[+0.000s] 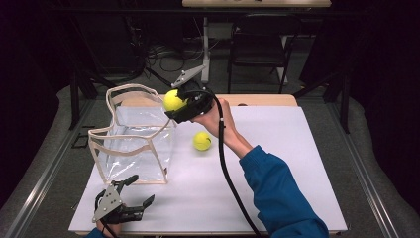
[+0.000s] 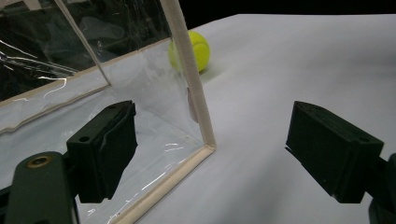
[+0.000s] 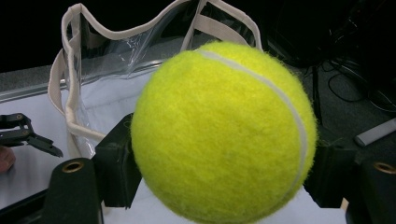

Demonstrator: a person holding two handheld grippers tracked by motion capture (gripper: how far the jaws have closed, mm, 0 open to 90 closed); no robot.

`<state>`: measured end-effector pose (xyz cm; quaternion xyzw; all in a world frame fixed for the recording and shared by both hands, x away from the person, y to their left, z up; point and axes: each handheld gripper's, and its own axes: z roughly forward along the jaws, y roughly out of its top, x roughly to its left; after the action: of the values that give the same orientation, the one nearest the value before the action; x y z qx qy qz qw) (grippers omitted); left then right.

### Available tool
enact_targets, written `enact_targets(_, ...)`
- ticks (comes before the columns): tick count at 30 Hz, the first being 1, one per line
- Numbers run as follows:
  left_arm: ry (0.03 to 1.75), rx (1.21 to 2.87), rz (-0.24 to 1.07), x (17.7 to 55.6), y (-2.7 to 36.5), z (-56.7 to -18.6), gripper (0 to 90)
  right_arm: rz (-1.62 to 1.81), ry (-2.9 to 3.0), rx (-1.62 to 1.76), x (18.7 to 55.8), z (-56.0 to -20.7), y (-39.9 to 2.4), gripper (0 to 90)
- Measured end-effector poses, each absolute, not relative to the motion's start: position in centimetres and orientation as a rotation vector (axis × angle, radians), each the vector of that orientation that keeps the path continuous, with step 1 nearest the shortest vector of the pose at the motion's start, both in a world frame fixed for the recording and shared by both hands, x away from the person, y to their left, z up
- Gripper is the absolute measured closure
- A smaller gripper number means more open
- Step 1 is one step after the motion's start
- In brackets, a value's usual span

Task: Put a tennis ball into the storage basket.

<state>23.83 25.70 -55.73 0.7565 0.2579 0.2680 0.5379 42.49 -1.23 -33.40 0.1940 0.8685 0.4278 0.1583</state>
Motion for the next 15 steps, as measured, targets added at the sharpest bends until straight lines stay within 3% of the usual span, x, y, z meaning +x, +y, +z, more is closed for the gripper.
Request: enact_targets(15,0.614,1.8,0.637,23.84,25.7,-55.74,15.9,1.213,2.479,0.546,42.72,-32.62,-0.66,25.8)
